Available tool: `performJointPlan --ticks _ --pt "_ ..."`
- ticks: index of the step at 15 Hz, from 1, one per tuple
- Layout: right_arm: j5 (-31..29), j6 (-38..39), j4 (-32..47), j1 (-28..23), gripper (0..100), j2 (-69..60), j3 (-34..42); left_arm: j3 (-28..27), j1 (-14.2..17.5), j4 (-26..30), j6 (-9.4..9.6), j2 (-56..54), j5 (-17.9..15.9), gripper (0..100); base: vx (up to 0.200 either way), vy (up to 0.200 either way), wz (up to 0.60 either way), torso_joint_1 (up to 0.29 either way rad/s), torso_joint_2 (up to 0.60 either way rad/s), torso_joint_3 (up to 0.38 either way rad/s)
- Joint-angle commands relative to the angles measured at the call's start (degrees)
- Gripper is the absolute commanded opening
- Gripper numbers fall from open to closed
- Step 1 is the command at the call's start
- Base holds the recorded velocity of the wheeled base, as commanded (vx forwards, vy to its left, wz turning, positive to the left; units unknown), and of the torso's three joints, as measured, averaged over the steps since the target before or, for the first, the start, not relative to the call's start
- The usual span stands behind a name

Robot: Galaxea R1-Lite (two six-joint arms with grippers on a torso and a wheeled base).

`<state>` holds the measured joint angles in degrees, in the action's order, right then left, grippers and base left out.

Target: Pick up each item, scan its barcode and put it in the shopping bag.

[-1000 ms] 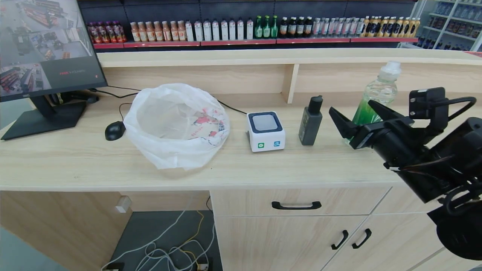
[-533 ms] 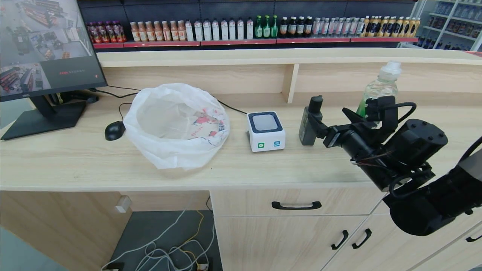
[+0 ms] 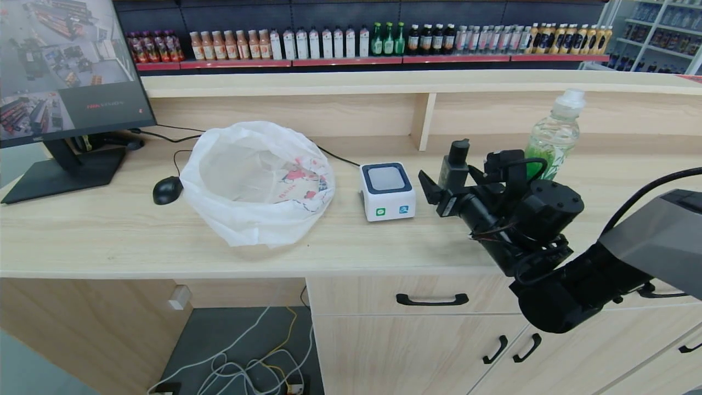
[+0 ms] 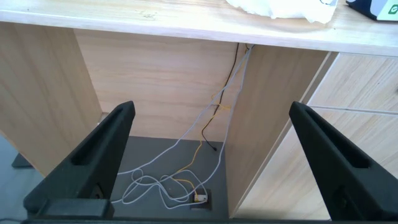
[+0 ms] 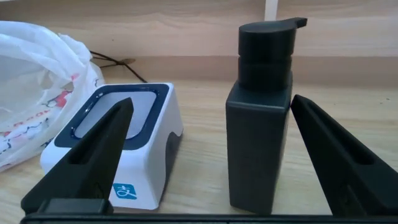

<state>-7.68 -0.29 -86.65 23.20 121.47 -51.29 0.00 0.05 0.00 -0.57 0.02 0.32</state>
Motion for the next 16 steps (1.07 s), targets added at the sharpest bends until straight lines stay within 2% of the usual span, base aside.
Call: performJointPlan --ticks 1,8,11,16 --pt "-0.23 -0.06 -0.10 -0.08 100 1.14 -0.57 0.00 0.04 0.00 -0.04 -0.02 0.03 100 0.000 0.000 0.00 0.000 0.00 0.000" --pt "-1.37 -1.64 1.05 -4.21 100 2.55 -2.33 0.00 0.04 0.00 -0.04 -0.02 0.03 100 0.000 0.000 0.00 0.000 0.00 0.000" --pt "-6.21 -1.38 5.35 -4.48 100 2.37 -5.23 0.00 0.04 0.00 -0.04 -0.02 0.03 100 0.000 0.000 0.00 0.000 0.00 0.000" --pt "-6.29 -1.38 11.06 -3.95 100 2.55 -9.36 0.00 0.04 0.00 -0.04 -0.02 0.03 100 0.000 0.000 0.00 0.000 0.00 0.000"
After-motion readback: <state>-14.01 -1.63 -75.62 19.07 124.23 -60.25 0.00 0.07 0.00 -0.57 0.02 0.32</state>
